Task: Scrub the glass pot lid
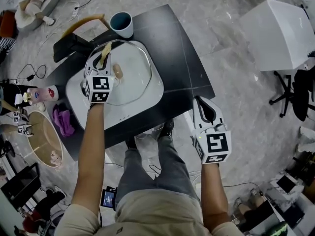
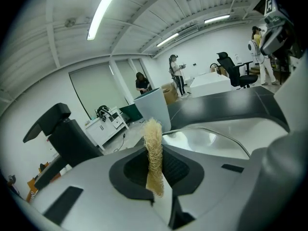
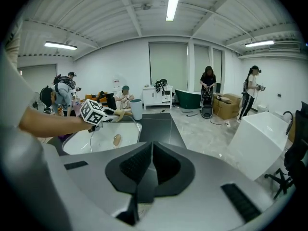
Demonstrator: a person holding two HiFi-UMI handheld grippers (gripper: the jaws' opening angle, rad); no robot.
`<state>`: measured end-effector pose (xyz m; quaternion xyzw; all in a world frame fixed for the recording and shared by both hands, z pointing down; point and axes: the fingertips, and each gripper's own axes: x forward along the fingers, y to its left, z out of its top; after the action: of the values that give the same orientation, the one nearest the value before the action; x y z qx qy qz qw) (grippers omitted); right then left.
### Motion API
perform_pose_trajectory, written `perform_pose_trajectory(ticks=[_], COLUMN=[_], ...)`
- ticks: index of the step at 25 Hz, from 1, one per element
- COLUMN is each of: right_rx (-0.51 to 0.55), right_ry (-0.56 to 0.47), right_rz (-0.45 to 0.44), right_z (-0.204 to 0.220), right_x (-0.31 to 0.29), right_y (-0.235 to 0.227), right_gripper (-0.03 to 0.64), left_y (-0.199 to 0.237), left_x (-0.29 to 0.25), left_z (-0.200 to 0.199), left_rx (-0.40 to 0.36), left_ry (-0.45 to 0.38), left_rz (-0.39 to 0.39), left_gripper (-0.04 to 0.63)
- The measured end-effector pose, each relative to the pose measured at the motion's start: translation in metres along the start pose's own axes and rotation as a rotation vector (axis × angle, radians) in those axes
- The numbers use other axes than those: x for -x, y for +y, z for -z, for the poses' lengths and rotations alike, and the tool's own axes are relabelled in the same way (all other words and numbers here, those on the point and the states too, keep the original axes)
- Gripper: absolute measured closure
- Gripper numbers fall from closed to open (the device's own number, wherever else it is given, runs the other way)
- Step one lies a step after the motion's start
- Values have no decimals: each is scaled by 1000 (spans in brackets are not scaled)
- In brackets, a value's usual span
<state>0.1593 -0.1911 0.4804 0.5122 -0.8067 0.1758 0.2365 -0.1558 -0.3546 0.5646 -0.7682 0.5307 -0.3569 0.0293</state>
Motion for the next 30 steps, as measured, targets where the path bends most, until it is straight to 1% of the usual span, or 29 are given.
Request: perform_pose_trajectory(ticks=[2, 4, 7, 10, 12, 14, 17, 22, 30], right_rx=[-5, -12, -23, -31, -34, -36, -39, -39, -27], right_ry=[7, 12, 17, 20, 19, 17, 16, 22, 27], right_rz=[10, 18, 29, 41, 47, 51, 50, 40, 36], right_z=[6, 10, 15, 18, 18, 17, 16, 17, 14], right_x=[1, 1, 2, 3, 4, 4, 2, -3, -7], right_y=[-6, -11, -17, -22, -25, -26, -25, -20, -17], right_gripper=[589, 589, 589, 589, 589, 589, 589, 589, 589], left_y=[-18, -44, -94, -150, -179, -190, -189, -187, -180], left_x=[-10, -20, -28, -26, -23, -21, -21, -21, -20], left_z=[-2, -3, -8, -18, -24, -25, -25, -25, -22], left_rx=[-7, -20, -45, -89, -104, -80, -51, -65, -65], left_ry=[4, 9, 9, -4, -9, -7, -4, -7, -9], left_rz=[35, 88, 184, 288, 337, 352, 351, 359, 355], left_gripper=[546, 546, 546, 546, 546, 546, 546, 546, 546])
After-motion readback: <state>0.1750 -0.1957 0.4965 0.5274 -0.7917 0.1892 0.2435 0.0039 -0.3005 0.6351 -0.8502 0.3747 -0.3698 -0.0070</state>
